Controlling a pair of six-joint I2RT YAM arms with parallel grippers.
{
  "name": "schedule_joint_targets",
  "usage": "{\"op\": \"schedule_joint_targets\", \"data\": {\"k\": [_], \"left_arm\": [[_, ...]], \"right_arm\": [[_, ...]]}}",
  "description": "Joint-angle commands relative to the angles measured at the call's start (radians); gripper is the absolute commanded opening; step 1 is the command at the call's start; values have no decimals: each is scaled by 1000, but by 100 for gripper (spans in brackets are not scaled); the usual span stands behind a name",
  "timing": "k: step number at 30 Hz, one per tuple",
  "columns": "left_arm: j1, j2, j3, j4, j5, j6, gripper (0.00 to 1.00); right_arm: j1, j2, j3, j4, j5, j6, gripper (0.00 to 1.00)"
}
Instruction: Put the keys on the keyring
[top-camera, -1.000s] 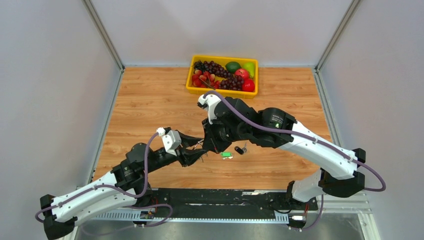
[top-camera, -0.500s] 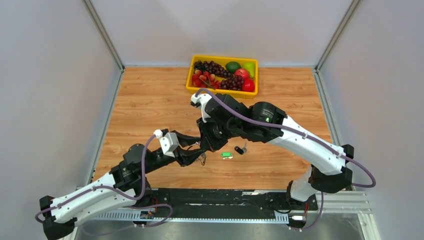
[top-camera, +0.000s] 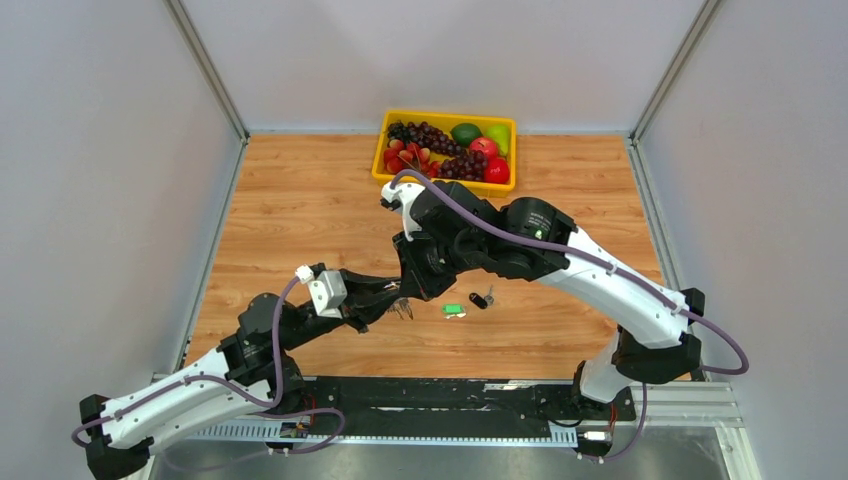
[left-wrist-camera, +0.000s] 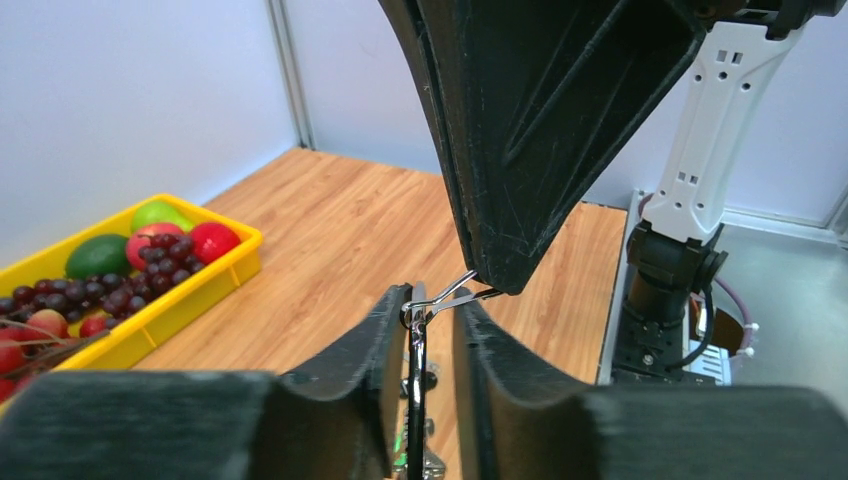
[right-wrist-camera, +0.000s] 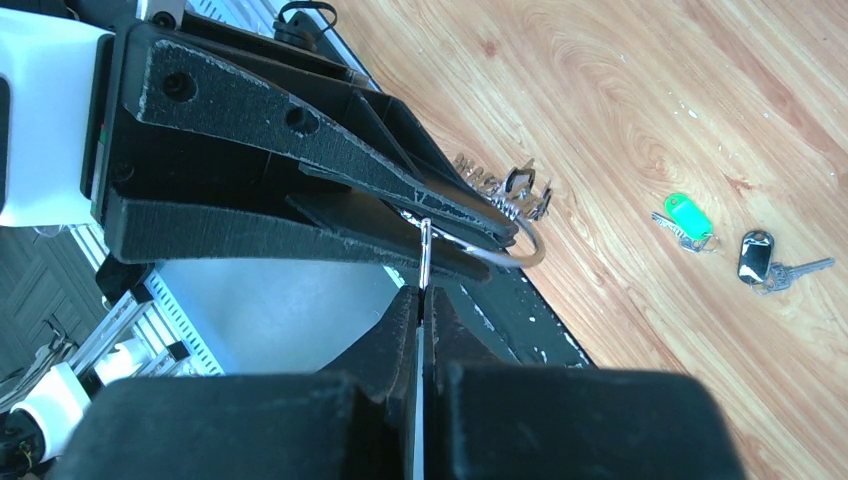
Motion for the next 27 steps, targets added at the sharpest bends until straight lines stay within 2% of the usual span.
{"op": "schedule_joint_targets", "data": {"k": [1,3,8,13,17,21,23,27], "left_arm": [[-2,-8,-12,106,-9,28,22],[-2,-8,-18,123,-4,28,18],[-3,-11,-19,143,12,29,16],[-4,-18,-19,154,22,29,3],[-5,-23,-20,163,37,24,1],[-5,-20,-17,180,47,13,1],[-7,-18,-17,184,43,8,1],[-8,-19,-18,178,23,-7,1]], "right_arm": [[-2,12,51,-34,-28,4,0],[-3,18,56,-40,-28,4,0],[-3,35,76,-52,-27,4,0],[-5,48,89,-58,-32,4,0],[-4,53,93,-58,-38,5,1],[-4,44,114,-51,-21,10,13],[-5,28,116,-30,-9,14,26],[-4,-57,24,70,14,15,40]]}}
